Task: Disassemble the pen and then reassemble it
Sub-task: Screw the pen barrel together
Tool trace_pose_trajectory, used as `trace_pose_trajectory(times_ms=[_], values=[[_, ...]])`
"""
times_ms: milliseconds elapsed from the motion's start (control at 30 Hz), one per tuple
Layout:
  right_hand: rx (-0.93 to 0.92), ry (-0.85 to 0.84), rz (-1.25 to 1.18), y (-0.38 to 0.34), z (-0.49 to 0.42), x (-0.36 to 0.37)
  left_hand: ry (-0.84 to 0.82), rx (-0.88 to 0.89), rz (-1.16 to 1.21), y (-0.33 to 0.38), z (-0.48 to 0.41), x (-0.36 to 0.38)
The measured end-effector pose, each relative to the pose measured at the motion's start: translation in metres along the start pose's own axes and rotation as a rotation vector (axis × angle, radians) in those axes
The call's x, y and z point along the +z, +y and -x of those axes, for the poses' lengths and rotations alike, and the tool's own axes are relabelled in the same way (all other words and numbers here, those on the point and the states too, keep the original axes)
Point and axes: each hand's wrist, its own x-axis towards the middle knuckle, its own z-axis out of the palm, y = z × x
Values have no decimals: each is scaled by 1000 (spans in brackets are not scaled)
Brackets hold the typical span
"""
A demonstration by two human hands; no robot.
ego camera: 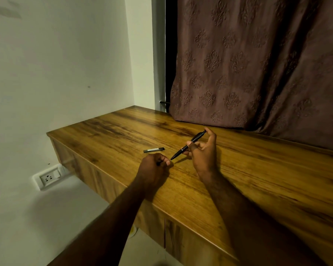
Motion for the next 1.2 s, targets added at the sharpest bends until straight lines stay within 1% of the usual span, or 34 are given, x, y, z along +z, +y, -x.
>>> trace_pose_trajectory(times_ms=[133,267,433,633,733,767,833,933,967,1067,1200], values=[[-18,82,-72,-7,-7,-8,-19,-31,64,0,-1,0],[-15,54,-72,-5,-11,-13,-28,-22,62,2,1,0],[-56,40,-18,-1,-9,-10,-25,-30,96,-1,0,0],[-100,30,-30,-8,-8,-5,-27,-64,139,-3,-2,1],[-97,8,-9,-5,-4,-4,-27,-35,154,-4,-3,0],[-86,6,-6,-4,-4,-4,-20,-32,187,-6,-4,1],[-76,22,-4,-6,-4,-4,1,-41,328,-6,-4,2],[-103,33,-29,-10,-5,-3,-2,-41,504,5,3,-1],[-106,31,-30,-10,-5,-2,30,-47,529,10,4,-2],[-83,29,-4,-6,-5,0,199,-80,487,20,2,1],[-91,84,33,-5,-10,-6,235,-116,512,27,-2,16]])
